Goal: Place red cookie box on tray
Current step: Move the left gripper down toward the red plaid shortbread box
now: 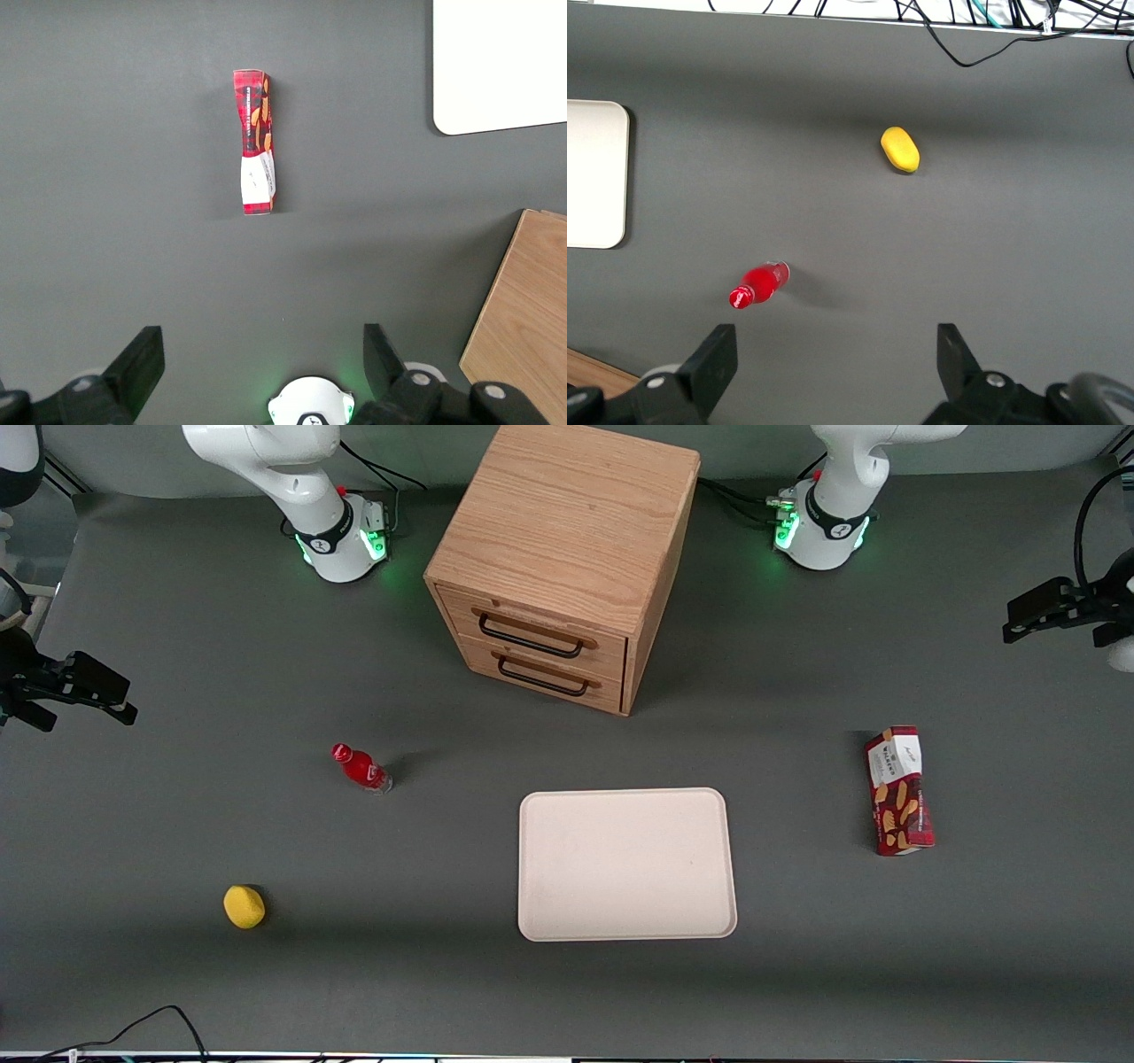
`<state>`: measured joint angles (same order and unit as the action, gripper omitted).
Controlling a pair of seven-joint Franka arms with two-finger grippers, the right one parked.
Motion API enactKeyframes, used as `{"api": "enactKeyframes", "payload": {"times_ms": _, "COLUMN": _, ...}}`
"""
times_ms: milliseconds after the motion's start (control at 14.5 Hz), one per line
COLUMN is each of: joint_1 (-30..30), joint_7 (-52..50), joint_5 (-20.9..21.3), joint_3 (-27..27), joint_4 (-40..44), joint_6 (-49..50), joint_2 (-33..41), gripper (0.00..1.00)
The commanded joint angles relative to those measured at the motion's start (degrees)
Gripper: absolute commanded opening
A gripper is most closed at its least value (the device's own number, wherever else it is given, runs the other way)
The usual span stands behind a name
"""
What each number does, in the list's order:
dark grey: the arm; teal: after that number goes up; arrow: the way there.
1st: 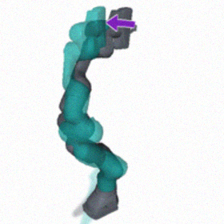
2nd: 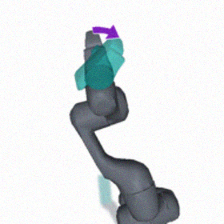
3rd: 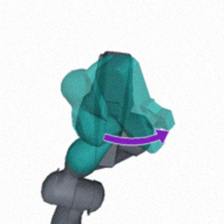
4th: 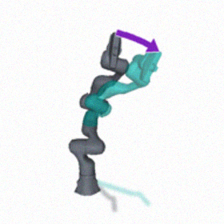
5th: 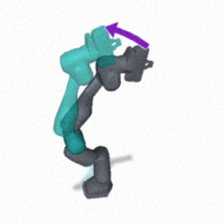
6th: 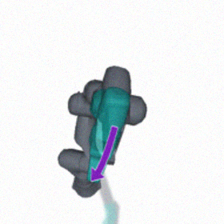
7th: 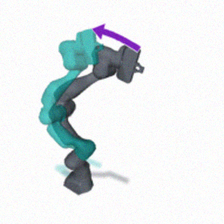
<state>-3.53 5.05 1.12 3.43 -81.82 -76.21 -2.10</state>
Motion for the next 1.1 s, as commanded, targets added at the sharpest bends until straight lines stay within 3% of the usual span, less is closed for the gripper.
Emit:
{"api": "enactKeyframes", "payload": {"times_ms": 0, "joint_1": -0.4, "joint_7": 1.5, "joint_5": 0.1, "joint_3": -0.2, "joint_4": 2.9, "joint_6": 2.5, "joint_2": -1.7, "gripper": 1.00}}
{"api": "enactKeyframes", "payload": {"times_ms": 276, "joint_1": 0.1, "joint_7": 1.5, "joint_5": 0.4, "joint_3": 0.8, "joint_4": -1.1, "joint_6": 0.9, "joint_2": -4.0, "gripper": 1.00}}
{"api": "enactKeyframes", "payload": {"times_ms": 552, "joint_1": 0.1, "joint_7": 9.1, "joint_5": 0.4, "joint_3": 4.5, "joint_4": -17.1, "joint_6": -22.5, "joint_2": -7.7, "gripper": 1.00}}
{"api": "enactKeyframes", "payload": {"times_ms": 1034, "joint_1": -0.1, "joint_7": 11.7, "joint_5": -4.6, "joint_3": 4.7, "joint_4": -32.1, "joint_6": -62.2, "joint_2": -20.9, "gripper": 1.00}}
